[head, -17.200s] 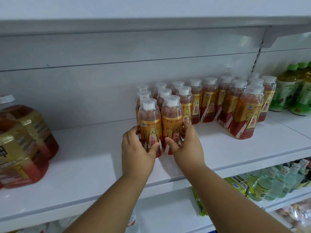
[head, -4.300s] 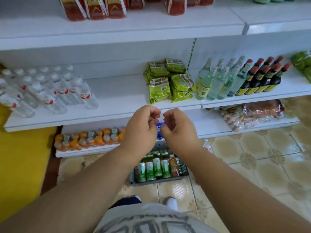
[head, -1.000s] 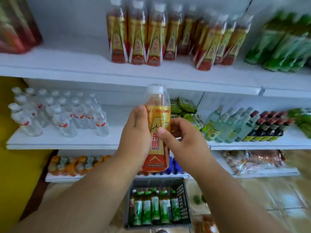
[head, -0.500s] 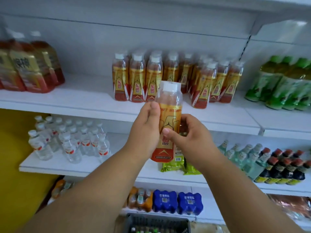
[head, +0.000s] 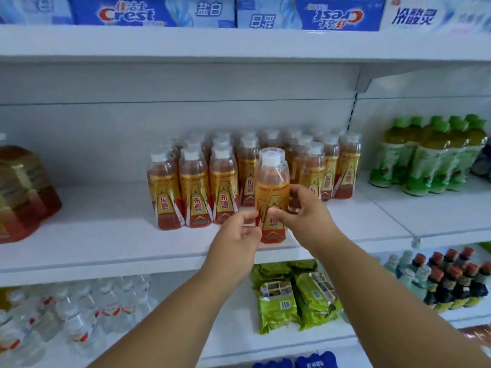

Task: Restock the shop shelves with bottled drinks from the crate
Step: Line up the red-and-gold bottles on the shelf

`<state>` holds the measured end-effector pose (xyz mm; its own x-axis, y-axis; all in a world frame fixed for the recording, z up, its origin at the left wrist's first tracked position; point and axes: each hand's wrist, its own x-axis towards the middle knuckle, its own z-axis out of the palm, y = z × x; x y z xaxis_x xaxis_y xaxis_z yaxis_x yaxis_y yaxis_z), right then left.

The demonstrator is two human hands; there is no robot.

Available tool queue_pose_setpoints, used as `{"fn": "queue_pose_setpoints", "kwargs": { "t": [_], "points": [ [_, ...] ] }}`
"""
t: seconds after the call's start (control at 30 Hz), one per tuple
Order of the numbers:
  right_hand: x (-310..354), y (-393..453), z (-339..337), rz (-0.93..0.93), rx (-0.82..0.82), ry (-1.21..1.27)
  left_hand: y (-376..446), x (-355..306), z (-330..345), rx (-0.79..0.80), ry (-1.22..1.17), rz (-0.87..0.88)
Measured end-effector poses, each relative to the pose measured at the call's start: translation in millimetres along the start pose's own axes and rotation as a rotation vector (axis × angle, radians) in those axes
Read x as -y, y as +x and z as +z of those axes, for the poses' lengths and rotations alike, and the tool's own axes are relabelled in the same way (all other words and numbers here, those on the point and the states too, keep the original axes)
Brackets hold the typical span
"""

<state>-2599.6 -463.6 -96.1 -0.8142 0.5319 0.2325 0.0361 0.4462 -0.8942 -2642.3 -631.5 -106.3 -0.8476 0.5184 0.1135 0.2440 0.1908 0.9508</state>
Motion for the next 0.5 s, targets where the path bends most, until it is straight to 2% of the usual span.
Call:
{"fn": "queue_pose_setpoints", "kwargs": {
  "t": [0.27, 0.5],
  "points": [
    [-26, 52, 30, 0.042, -0.009, -0.031, 60, 13, -7, 0.169, 0.085, 0.003],
    [-28, 72, 44, 0.023, -0.068, -0.092, 89, 30, -10, 0.199, 0.111, 0.015]
  ]
}}
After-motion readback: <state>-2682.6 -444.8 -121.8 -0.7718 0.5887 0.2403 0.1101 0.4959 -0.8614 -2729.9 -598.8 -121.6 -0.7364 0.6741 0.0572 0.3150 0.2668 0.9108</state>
